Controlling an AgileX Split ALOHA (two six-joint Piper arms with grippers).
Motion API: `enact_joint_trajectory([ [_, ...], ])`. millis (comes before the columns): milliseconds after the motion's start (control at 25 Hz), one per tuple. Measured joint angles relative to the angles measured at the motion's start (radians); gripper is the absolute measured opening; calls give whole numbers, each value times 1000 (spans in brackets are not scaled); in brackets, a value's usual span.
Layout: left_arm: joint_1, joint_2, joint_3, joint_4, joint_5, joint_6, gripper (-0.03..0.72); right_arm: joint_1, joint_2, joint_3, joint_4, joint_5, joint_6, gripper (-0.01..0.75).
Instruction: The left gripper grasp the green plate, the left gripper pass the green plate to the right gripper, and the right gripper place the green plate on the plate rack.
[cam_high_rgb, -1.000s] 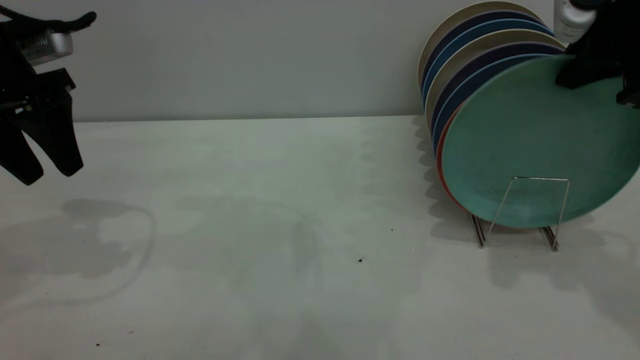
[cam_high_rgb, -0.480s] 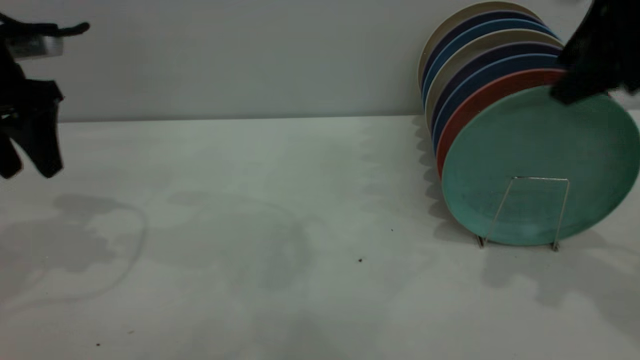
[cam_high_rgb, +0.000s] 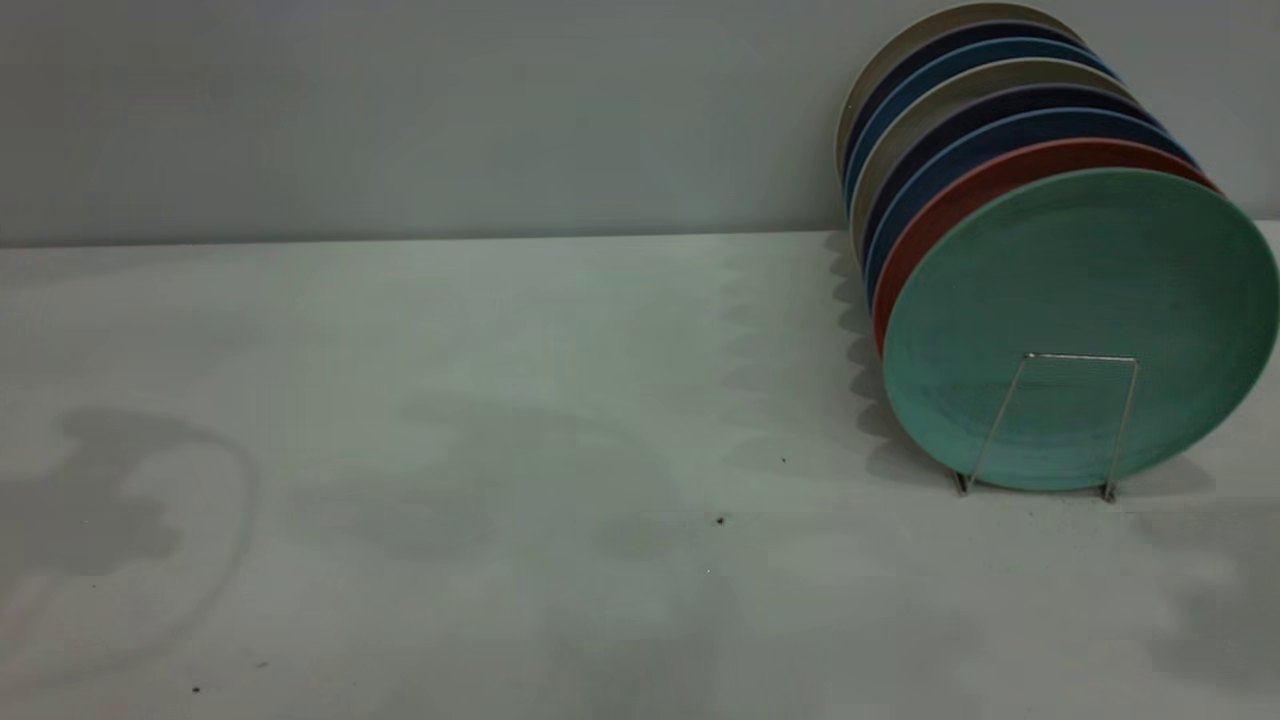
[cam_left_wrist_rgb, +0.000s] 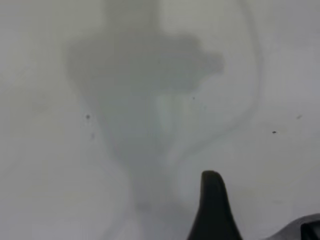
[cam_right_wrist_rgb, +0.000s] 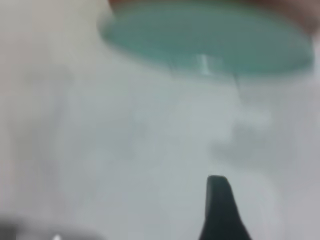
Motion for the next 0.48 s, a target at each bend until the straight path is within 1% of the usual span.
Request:
enact_joint_trajectory([
  [80,0,-54,0,-1,23,-8,563,0,-11,0,-51,117,20,497],
  [160,0,-110,11,-1,47,-26,563,-2,-33,0,-76,187,31,482],
  [280,0,-224,79,-3,47,-47,563,-2,-100,20,-92,209,37,455],
  [480,0,-436,278,-3,47,-83,563,-2,-303,129,-97,222,40,429],
])
